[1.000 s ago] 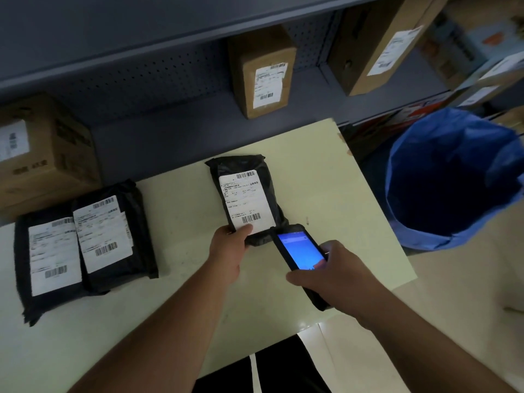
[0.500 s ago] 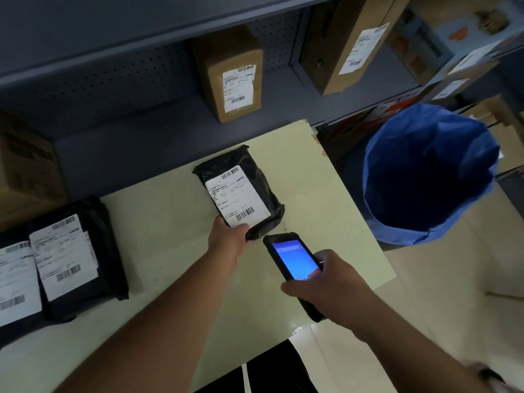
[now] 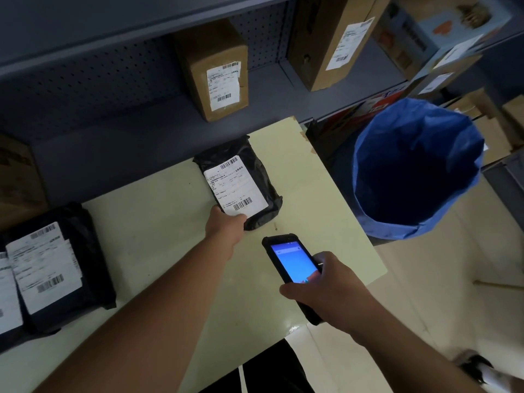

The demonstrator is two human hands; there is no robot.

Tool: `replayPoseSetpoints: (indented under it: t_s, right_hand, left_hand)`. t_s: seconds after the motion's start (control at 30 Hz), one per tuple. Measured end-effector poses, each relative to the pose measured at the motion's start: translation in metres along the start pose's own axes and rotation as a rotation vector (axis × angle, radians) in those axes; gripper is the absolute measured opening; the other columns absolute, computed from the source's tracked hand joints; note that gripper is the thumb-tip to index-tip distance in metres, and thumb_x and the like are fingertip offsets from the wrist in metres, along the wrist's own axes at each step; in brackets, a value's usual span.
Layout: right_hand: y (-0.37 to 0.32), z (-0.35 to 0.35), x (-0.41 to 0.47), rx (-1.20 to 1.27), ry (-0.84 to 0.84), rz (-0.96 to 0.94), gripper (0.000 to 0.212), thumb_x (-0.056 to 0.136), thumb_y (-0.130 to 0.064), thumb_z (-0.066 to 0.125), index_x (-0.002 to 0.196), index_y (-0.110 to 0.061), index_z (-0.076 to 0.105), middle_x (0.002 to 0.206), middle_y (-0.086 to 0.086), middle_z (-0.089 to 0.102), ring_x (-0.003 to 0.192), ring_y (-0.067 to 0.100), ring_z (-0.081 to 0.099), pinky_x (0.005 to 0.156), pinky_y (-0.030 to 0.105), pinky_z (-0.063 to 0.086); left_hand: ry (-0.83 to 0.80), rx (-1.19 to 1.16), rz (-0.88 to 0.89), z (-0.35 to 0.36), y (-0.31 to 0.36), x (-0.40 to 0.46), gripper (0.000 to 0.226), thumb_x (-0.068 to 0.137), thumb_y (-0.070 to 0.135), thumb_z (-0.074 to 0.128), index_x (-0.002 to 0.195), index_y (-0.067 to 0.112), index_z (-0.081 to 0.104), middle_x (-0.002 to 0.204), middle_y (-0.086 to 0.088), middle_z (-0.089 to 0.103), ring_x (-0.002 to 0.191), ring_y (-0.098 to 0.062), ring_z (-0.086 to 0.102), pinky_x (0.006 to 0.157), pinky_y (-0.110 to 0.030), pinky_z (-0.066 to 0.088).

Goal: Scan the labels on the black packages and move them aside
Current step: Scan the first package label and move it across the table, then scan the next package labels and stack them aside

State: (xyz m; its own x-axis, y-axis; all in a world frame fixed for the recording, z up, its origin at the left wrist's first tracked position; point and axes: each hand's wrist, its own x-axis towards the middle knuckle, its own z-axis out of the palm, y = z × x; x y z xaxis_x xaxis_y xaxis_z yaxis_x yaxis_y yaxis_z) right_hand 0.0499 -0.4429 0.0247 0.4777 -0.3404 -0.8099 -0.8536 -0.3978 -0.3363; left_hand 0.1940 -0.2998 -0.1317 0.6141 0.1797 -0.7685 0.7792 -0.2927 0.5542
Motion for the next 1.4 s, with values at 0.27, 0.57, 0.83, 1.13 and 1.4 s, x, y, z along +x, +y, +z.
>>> replayPoseSetpoints:
  t_s: [0.27, 0.57, 0.83, 1.13, 1.4]
  right_hand:
    - [-0.016, 0.016, -0.008, -0.011, -0.023, -0.029, 0.068, 0.073, -0.040, 0.084, 0.128, -0.019, 0.052, 0.090, -0.002, 0.065, 0.062, 0.009, 0.060, 0.056, 0.023, 0.051]
    - [-0.041, 0.056, -0.032, -0.050, -0.076, -0.109, 0.063, 0.074, -0.037, 0.085, 0.125, -0.020, 0.053, 0.087, -0.004, 0.064, 0.062, 0.010, 0.059, 0.056, 0.022, 0.048]
    - [-0.060, 0.099, -0.051, -0.124, -0.120, -0.178, 0.073, 0.073, -0.040, 0.086, 0.133, -0.019, 0.051, 0.097, -0.001, 0.066, 0.072, 0.012, 0.063, 0.059, 0.025, 0.049]
    - [-0.086, 0.144, -0.071, -0.231, -0.159, -0.252, 0.066, 0.072, -0.041, 0.086, 0.125, -0.021, 0.053, 0.097, 0.000, 0.066, 0.070, 0.012, 0.065, 0.058, 0.026, 0.051]
    - [-0.107, 0.190, -0.096, -0.321, -0.210, -0.329, 0.065, 0.071, -0.043, 0.087, 0.121, -0.022, 0.052, 0.099, 0.001, 0.069, 0.078, 0.016, 0.069, 0.067, 0.033, 0.055]
  left_hand:
    - [0.005, 0.118, 0.059, -0.037, -0.010, -0.016, 0.069, 0.091, 0.030, 0.073, 0.152, 0.017, 0.044, 0.142, -0.008, 0.061, 0.123, -0.030, 0.061, 0.090, -0.031, 0.045]
    - [0.020, 0.088, 0.068, -0.101, -0.031, -0.032, 0.067, 0.093, 0.031, 0.069, 0.153, 0.020, 0.042, 0.148, -0.006, 0.059, 0.127, -0.027, 0.061, 0.092, -0.026, 0.042]
    - [0.082, 0.015, 0.081, -0.169, -0.059, -0.044, 0.064, 0.094, 0.032, 0.070, 0.151, 0.021, 0.044, 0.148, -0.005, 0.059, 0.120, -0.026, 0.062, 0.090, -0.031, 0.045]
    - [0.146, -0.070, 0.109, -0.235, -0.090, -0.057, 0.065, 0.094, 0.030, 0.070, 0.152, 0.020, 0.043, 0.148, -0.006, 0.057, 0.110, -0.019, 0.059, 0.086, -0.028, 0.044]
    - [0.282, -0.149, 0.060, -0.302, -0.131, -0.065, 0.065, 0.091, 0.028, 0.075, 0.149, 0.018, 0.047, 0.137, -0.002, 0.060, 0.092, -0.012, 0.061, 0.059, -0.021, 0.041]
